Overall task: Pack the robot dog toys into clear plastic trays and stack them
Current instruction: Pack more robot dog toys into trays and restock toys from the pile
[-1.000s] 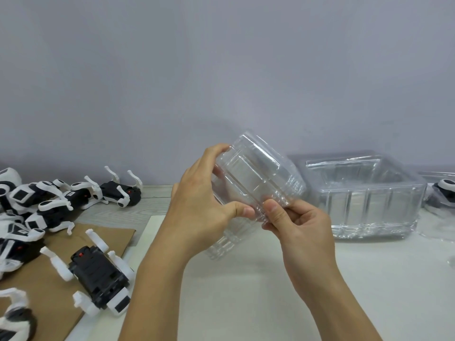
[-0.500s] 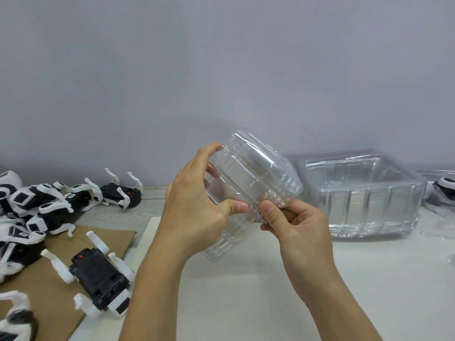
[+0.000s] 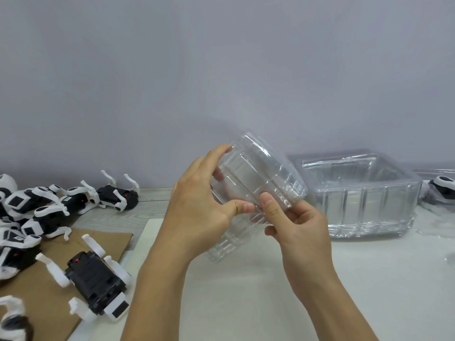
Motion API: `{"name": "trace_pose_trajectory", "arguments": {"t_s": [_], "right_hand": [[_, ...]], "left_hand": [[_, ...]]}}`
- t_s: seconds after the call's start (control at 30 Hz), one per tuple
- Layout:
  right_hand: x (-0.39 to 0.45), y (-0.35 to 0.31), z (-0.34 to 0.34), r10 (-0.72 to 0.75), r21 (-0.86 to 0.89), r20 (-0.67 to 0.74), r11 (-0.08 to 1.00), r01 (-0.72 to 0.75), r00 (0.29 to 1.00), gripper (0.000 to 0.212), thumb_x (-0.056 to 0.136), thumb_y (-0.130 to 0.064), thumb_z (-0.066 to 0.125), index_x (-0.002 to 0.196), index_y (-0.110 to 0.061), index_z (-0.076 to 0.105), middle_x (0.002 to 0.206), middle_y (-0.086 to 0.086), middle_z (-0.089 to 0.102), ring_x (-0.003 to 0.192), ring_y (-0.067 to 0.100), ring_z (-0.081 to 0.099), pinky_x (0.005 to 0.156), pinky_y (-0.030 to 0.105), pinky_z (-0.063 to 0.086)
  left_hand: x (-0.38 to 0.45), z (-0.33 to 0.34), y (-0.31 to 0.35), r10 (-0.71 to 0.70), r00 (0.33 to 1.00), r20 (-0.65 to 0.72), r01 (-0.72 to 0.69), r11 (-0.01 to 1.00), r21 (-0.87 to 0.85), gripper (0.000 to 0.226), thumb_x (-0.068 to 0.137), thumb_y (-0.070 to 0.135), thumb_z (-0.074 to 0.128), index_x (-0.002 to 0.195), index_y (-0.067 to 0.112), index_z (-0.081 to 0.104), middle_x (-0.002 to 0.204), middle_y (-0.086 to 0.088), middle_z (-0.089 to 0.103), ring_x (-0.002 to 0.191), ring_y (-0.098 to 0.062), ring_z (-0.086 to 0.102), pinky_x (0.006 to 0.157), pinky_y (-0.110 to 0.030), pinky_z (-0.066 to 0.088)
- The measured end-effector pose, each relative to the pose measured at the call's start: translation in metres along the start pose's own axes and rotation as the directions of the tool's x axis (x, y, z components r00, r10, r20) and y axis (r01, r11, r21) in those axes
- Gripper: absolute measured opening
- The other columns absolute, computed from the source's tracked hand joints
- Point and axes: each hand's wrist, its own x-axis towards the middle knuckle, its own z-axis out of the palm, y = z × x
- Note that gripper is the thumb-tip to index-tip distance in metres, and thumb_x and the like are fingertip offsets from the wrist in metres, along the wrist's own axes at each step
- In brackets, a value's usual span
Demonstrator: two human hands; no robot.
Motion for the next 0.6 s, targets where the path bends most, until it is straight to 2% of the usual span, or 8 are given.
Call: {"name": "trace_pose_trajectory", "arguments": {"t_s": [0.1,0.23,0.33,0.43,0.53,0.6], "right_hand": [[0.0,0.001,0.002,-0.007,-0.011,-0.025,1.0,0.007,1.0,0.015,0.078,-0.03,0.077,0.086,-0.017,0.075,0.068,-0.005,0.073,0.058,0.002,0.065,0.055,0.012,0.048],[0.002,0.003,0.002,0.031,-0.01,-0.033,0.999,-0.031,0.999,0.005,0.086,-0.019,0.073,0.09,-0.017,0.075,0.077,0.002,0.076,0.074,0.012,0.073,0.066,0.02,0.056],[0.005,0.008,0.002,0.113,0.102,-0.043,0.989,-0.108,0.993,0.01,0.09,-0.011,0.068,0.099,-0.012,0.072,0.089,0.005,0.077,0.086,0.02,0.074,0.082,0.033,0.056],[0.008,0.011,0.0,0.196,0.31,-0.014,0.933,-0.182,0.98,0.016,0.095,-0.003,0.057,0.107,-0.006,0.067,0.099,0.009,0.074,0.088,0.019,0.073,0.086,0.032,0.054],[0.009,0.015,0.001,0.224,0.413,-0.013,0.889,-0.199,0.975,0.017,0.099,0.0,0.05,0.108,-0.006,0.064,0.103,0.01,0.071,0.091,0.018,0.069,0.094,0.034,0.051],[0.01,0.021,0.002,0.242,0.354,-0.068,0.913,-0.203,0.968,0.013,0.1,-0.007,0.053,0.104,-0.011,0.065,0.097,0.004,0.074,0.089,0.014,0.07,0.091,0.032,0.052]], "left_hand": [[0.0,0.001,-0.001,-0.004,0.999,-0.043,0.005,1.0,0.009,0.089,0.064,0.035,0.092,0.136,0.054,0.042,0.097,0.023,0.049,0.093,0.008,0.046,0.073,-0.003,0.038],[0.001,-0.003,-0.004,-0.027,0.985,-0.169,0.021,0.999,-0.037,0.087,0.063,0.032,0.093,0.134,0.051,0.046,0.096,0.017,0.051,0.089,0.007,0.047,0.072,-0.001,0.037],[0.002,-0.011,-0.007,-0.069,0.955,-0.288,0.047,0.996,-0.081,0.087,0.062,0.033,0.093,0.132,0.053,0.045,0.095,0.015,0.052,0.085,0.003,0.05,0.068,-0.003,0.04],[0.003,-0.023,-0.011,-0.091,0.904,-0.417,0.042,0.991,-0.125,0.083,0.063,0.034,0.091,0.132,0.047,0.047,0.095,0.014,0.054,0.08,0.002,0.051,0.069,-0.003,0.04],[0.001,-0.032,-0.013,-0.105,0.857,-0.504,0.032,0.988,-0.151,0.08,0.067,0.041,0.089,0.134,0.044,0.045,0.096,0.015,0.054,0.084,-0.006,0.053,0.076,-0.018,0.044],[0.001,-0.033,-0.012,-0.121,0.84,-0.529,0.041,0.986,-0.161,0.079,0.069,0.042,0.088,0.135,0.043,0.044,0.096,0.015,0.053,0.086,-0.012,0.054,0.077,-0.025,0.045]]}}
